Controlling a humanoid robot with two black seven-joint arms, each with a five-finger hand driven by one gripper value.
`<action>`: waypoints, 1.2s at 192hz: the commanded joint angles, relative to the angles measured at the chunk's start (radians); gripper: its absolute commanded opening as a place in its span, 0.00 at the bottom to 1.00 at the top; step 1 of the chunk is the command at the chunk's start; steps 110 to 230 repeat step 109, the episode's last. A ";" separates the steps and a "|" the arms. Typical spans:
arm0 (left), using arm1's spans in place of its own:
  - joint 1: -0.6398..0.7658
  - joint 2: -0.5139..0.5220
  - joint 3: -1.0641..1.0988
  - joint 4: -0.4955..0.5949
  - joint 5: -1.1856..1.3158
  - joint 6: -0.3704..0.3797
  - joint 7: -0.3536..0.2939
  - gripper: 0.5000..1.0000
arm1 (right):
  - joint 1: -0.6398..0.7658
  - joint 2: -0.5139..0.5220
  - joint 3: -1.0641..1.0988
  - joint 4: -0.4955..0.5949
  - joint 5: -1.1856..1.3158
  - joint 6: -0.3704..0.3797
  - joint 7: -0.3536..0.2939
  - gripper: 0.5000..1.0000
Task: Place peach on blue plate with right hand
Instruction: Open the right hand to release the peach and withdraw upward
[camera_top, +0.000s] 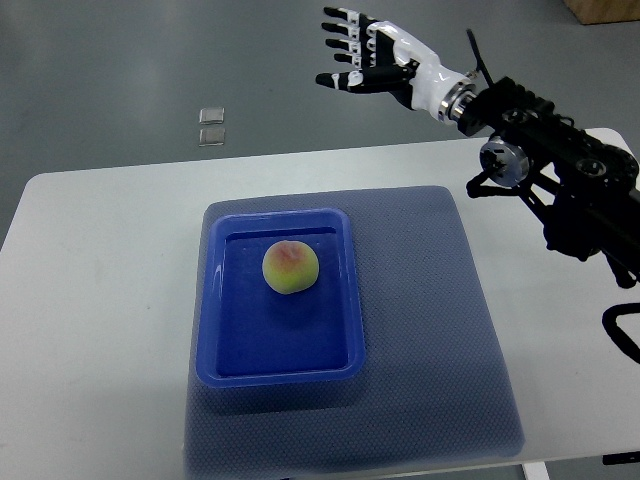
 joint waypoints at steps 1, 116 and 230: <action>0.000 0.000 0.001 -0.008 0.002 -0.002 0.000 1.00 | -0.137 -0.001 0.206 -0.001 0.197 0.002 0.001 0.86; 0.000 0.000 0.003 -0.009 0.003 -0.002 0.000 1.00 | -0.339 0.046 0.251 -0.027 0.446 0.080 0.076 0.87; 0.000 0.000 0.003 -0.009 0.003 -0.002 0.000 1.00 | -0.339 0.046 0.251 -0.027 0.446 0.080 0.076 0.87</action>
